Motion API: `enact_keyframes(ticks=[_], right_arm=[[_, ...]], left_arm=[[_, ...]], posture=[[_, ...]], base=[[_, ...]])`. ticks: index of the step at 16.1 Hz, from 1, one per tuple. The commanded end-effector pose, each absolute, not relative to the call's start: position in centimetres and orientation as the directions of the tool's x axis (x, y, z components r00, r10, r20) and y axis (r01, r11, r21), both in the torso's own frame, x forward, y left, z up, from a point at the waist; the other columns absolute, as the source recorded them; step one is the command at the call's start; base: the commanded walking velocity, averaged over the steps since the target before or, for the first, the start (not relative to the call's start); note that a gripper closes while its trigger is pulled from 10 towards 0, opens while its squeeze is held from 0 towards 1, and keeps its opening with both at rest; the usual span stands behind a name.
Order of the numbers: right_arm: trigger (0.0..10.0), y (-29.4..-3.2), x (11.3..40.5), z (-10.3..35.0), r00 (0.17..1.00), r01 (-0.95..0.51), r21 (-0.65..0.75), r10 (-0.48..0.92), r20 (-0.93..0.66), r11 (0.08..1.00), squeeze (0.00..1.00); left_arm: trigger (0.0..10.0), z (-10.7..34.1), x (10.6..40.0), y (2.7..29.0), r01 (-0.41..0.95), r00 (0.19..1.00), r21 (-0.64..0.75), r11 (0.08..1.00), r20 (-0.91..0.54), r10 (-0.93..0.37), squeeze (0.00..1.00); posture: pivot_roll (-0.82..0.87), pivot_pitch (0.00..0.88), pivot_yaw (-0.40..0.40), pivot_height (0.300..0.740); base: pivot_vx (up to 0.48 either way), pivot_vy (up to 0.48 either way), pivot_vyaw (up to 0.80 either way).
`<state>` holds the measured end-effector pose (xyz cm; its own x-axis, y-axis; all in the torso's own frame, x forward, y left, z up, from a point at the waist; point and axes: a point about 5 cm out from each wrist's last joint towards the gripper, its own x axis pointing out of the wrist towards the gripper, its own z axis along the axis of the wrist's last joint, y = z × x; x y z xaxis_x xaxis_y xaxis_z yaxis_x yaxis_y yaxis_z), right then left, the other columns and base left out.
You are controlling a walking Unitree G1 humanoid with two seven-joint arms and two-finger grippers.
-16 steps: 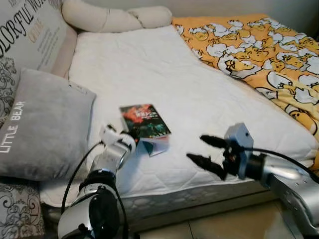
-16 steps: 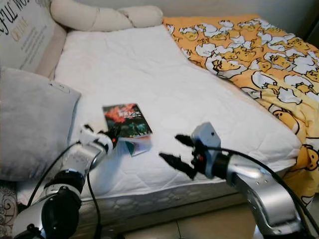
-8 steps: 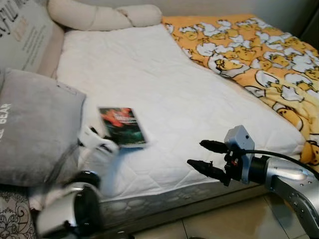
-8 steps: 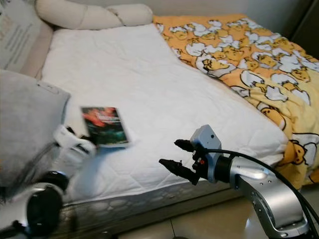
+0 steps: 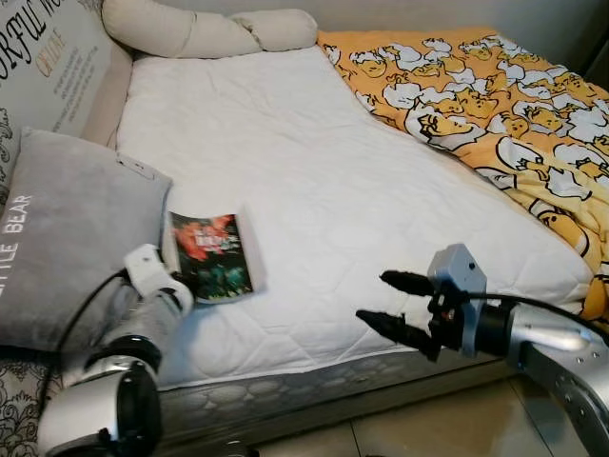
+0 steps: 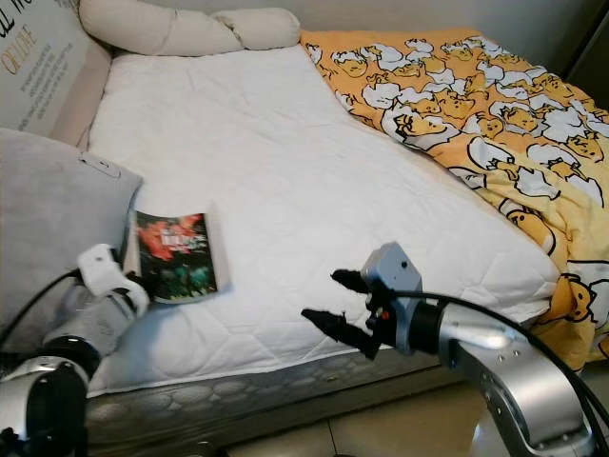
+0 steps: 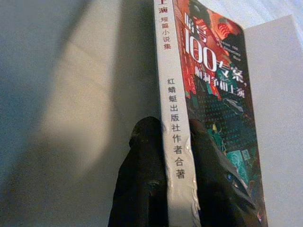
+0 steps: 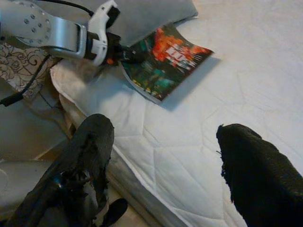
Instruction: Clean up the room
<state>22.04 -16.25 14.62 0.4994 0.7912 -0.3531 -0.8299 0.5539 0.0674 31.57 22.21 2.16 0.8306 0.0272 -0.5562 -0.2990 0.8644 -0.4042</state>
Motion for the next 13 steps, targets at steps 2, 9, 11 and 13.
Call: enact_keyframes(ticks=[2, 9, 11, 13], right_arm=[[10.0, -16.3, 22.0, 15.1, 0.502, -0.831, 0.055, 0.788, -0.357, 0.554, 0.00], [10.0, -16.3, 21.8, 14.8, 0.461, -0.851, 0.056, 0.792, -0.401, 0.523, 0.00], [10.0, -16.3, 21.8, 14.7, 0.474, -0.844, 0.047, 0.784, -0.400, 0.534, 0.00], [10.0, -16.2, 22.0, 14.6, 0.473, -0.845, 0.044, 0.784, -0.403, 0.532, 0.00]], left_arm=[[10.0, 1.6, 31.7, 19.4, -0.236, 0.822, -0.444, 0.864, -0.566, -0.066, 0.00], [10.0, 2.8, 32.7, 20.1, -0.309, 0.841, -0.448, 0.839, -0.541, 0.021, 0.00], [10.0, 2.9, 32.8, 20.0, -0.324, 0.844, -0.482, 0.814, -0.536, 0.018, 0.00], [10.0, 2.8, 32.7, 19.7, -0.311, 0.842, -0.478, 0.821, -0.540, 0.005, 1.00]], posture=[[-0.19, 0.000, -0.013, 0.740], [-0.20, 0.000, -0.012, 0.740], [-0.20, 0.000, -0.014, 0.740], [-0.20, 0.000, -0.017, 0.740]], base=[[0.000, 0.000, 0.00], [0.000, 0.000, 0.00], [0.000, 0.000, 0.00], [0.000, 0.000, 0.00]])
